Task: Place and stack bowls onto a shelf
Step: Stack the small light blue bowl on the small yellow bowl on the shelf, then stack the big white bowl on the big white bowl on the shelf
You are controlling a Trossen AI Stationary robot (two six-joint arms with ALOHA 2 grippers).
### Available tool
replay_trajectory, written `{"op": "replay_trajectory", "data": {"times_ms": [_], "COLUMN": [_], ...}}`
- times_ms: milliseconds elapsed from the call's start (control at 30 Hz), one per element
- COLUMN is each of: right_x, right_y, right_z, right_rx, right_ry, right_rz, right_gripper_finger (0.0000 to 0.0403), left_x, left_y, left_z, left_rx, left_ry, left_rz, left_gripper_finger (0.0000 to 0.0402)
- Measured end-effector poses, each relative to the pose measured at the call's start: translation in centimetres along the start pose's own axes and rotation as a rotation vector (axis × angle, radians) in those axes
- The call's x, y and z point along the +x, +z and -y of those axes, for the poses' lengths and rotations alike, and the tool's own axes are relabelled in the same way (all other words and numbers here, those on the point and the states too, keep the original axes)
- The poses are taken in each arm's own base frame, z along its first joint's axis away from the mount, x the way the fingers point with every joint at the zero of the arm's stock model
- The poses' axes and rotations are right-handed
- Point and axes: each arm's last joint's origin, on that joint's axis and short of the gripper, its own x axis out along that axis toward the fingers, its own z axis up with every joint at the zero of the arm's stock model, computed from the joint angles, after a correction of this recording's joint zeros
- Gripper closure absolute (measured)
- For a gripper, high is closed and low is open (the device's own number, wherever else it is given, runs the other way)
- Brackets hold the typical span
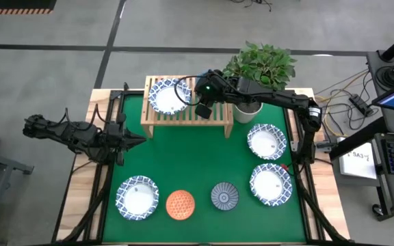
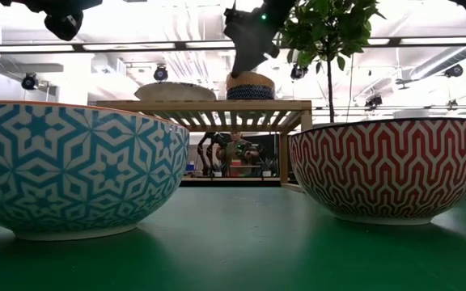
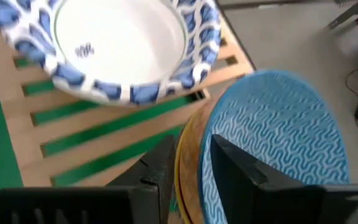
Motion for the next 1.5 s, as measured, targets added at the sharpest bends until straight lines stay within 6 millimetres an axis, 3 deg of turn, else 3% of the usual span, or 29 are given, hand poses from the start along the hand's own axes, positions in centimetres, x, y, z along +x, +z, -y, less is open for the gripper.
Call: {"op": "replay_trajectory", "data": {"times_ms": [467,933,1067,1333,1500], "right_x": [0.0,0.3,0.3,0.2,-0.9], "right_y": [0.7,0.0,0.0,0.0,0.5], "right_z": [0.1,0.0,0.0,0.0,-0.2], "right_rx": [-0.013,-0.005,0.002,0.020,0.020], "right_ry": [-0.020,-0.025,-0.025,-0.024,-0.015], "right_rz": [0.070,0.009,0.007,0.005,0.034], "right_gripper_finger": [0.0389,0.0393,0.0378,0.0304,0.0271], "left_x": [0.0,0.0,0.0,0.0,0.0], "left_y": [0.0,0.0,0.0,0.0,0.0], "left_z": [0.0,0.0,0.0,0.0,0.0], "left_rx": [0.003,0.003,0.003,0.003,0.003], "left_ry": [0.000,0.000,0.000,0.000,0.000], "left_rz": [0.000,0.000,0.000,0.000,0.000], "left_gripper_finger": [0.0402,0.0402,0.0402,0.0402,0.0402]}}
